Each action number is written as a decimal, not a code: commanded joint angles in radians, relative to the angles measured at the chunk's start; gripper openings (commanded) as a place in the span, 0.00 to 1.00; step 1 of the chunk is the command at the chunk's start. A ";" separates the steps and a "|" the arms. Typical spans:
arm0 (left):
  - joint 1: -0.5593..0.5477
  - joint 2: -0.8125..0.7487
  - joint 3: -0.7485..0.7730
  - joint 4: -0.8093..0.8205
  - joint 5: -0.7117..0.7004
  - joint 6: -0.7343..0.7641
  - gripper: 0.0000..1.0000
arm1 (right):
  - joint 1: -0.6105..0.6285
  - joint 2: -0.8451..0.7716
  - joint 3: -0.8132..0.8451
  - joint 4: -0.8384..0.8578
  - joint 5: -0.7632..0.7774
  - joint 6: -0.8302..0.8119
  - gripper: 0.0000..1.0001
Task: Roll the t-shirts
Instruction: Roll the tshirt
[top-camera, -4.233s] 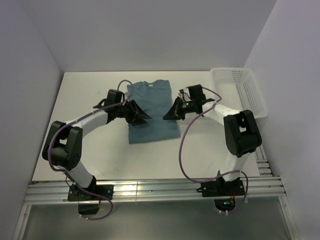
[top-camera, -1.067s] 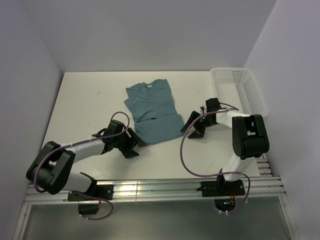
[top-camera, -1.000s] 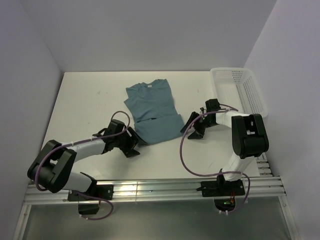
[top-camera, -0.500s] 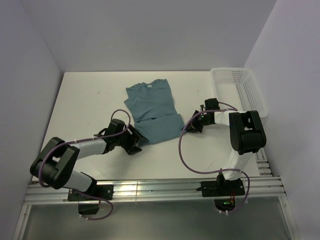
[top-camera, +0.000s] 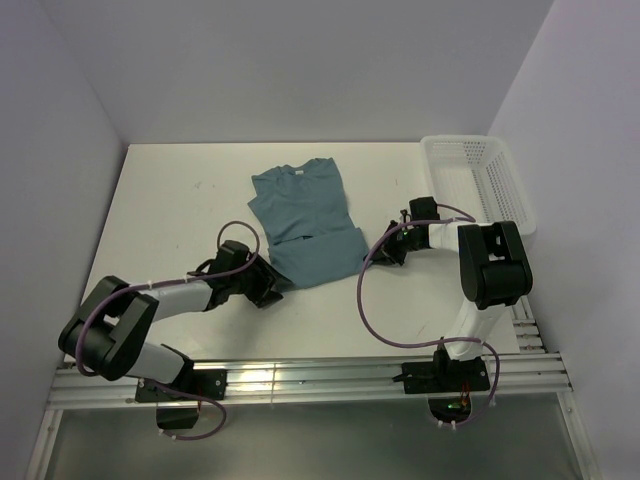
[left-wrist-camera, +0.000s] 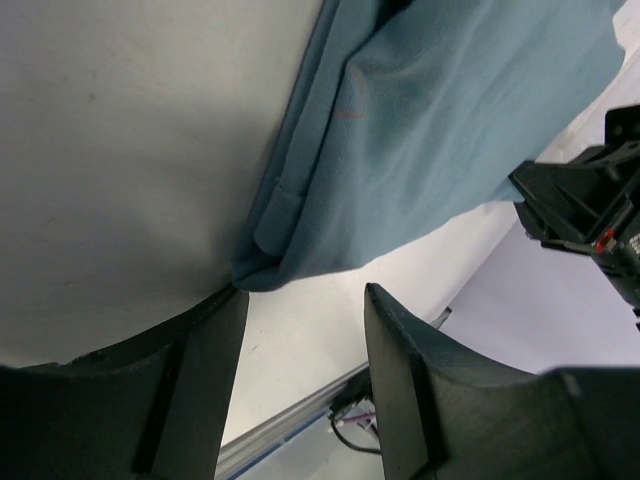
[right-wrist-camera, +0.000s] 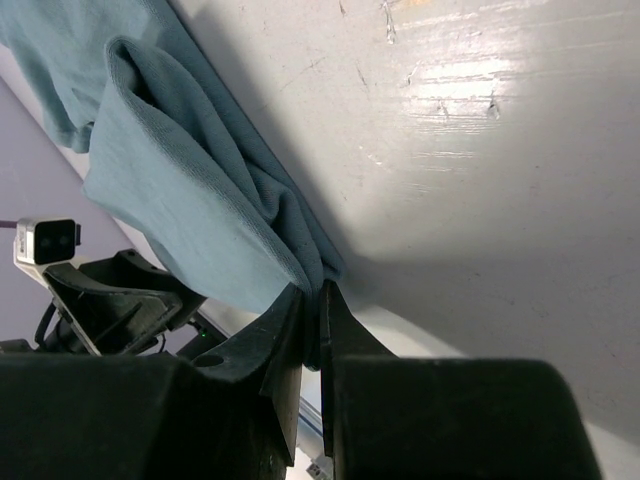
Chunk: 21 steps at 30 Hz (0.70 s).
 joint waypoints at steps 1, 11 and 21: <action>-0.002 0.001 0.015 -0.133 -0.158 0.034 0.58 | -0.002 -0.005 -0.008 0.012 0.003 0.001 0.08; 0.012 0.046 0.030 -0.162 -0.163 0.035 0.55 | -0.003 0.006 -0.003 0.015 -0.012 0.005 0.08; 0.023 0.116 0.134 -0.226 -0.149 0.096 0.00 | -0.002 -0.006 -0.003 -0.011 -0.017 0.003 0.05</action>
